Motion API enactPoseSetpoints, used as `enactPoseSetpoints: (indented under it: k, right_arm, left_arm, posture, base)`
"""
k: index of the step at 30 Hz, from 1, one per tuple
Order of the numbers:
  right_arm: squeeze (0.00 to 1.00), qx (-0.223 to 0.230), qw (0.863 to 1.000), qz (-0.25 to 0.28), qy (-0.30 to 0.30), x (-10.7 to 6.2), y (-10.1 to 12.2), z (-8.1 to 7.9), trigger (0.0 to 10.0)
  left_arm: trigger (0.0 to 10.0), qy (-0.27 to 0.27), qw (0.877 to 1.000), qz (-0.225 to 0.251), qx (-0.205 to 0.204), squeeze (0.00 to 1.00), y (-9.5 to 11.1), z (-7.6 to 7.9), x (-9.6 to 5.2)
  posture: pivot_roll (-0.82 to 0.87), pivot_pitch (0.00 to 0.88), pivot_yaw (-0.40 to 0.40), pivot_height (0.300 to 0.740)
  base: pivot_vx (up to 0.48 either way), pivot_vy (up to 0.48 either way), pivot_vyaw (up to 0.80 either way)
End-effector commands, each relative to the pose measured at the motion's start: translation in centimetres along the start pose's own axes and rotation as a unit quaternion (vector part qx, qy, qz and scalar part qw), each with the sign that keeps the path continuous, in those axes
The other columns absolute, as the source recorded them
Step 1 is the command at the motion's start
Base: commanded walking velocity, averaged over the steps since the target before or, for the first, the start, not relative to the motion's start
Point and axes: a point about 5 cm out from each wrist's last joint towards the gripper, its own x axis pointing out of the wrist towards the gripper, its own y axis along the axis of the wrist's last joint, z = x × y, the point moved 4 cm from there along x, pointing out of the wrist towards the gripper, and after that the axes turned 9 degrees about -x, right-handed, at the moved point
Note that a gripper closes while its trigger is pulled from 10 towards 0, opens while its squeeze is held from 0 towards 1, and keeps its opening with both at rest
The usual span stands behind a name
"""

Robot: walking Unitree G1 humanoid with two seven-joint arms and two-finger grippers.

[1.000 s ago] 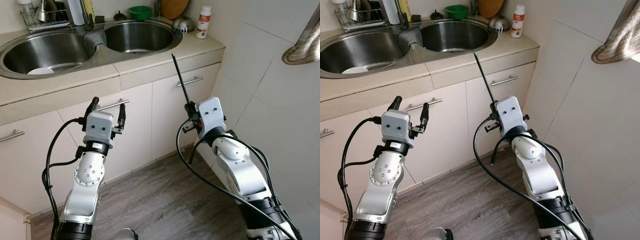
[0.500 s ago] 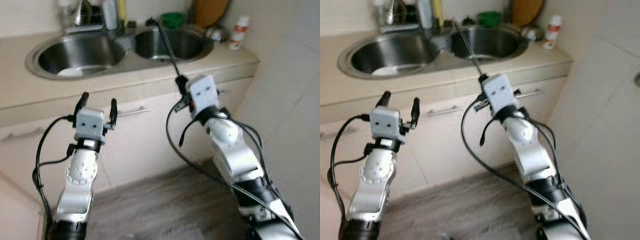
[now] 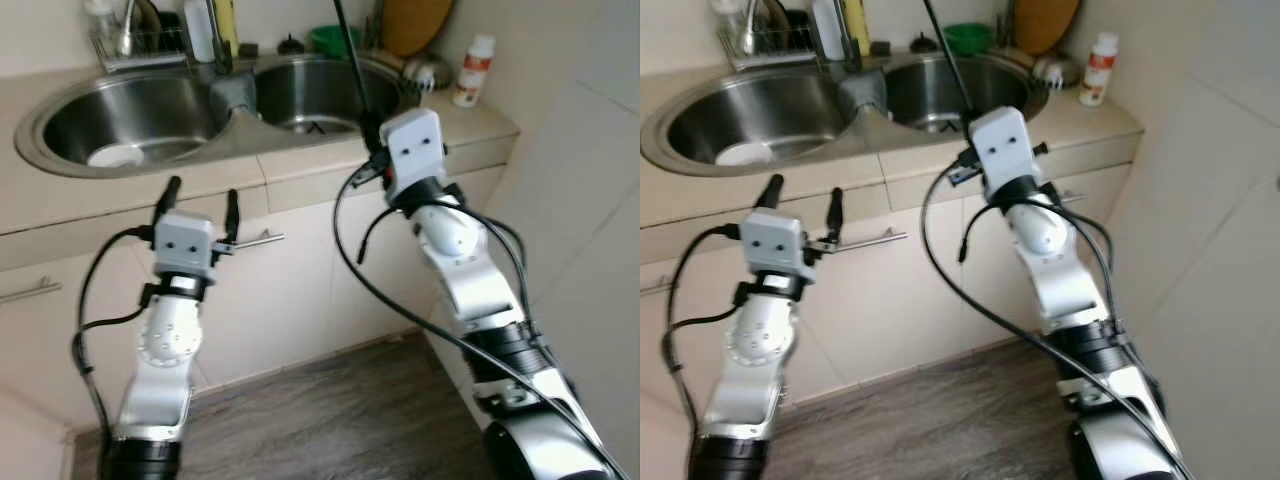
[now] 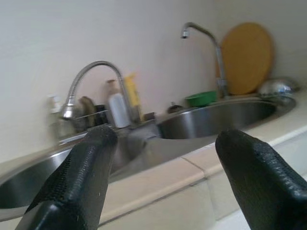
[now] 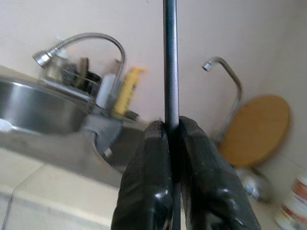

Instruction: Kitchen organization

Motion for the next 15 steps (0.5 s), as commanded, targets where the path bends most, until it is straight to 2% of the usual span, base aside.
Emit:
enactPoseSetpoints:
  k: [1,15]
  right_arm:
    - [0.00,0.025,0.999,0.028,0.007,0.54,1.34,-0.92,10.0]
    - [0.00,0.009,0.999,0.036,0.000,0.83,1.31,-0.25,10.0]
  left_arm:
    - [10.0,0.009,1.000,0.002,0.009,0.00,0.18,-0.84,-0.05]
    - [10.0,0.007,1.000,0.001,0.006,0.00,-0.03,-0.57,-0.13]
  posture:
    - [0.03,0.000,-0.039,0.740]
    - [0.03,0.000,-0.042,0.740]
  base:
    - [0.277,0.000,0.00]
    - [0.283,0.000,0.00]
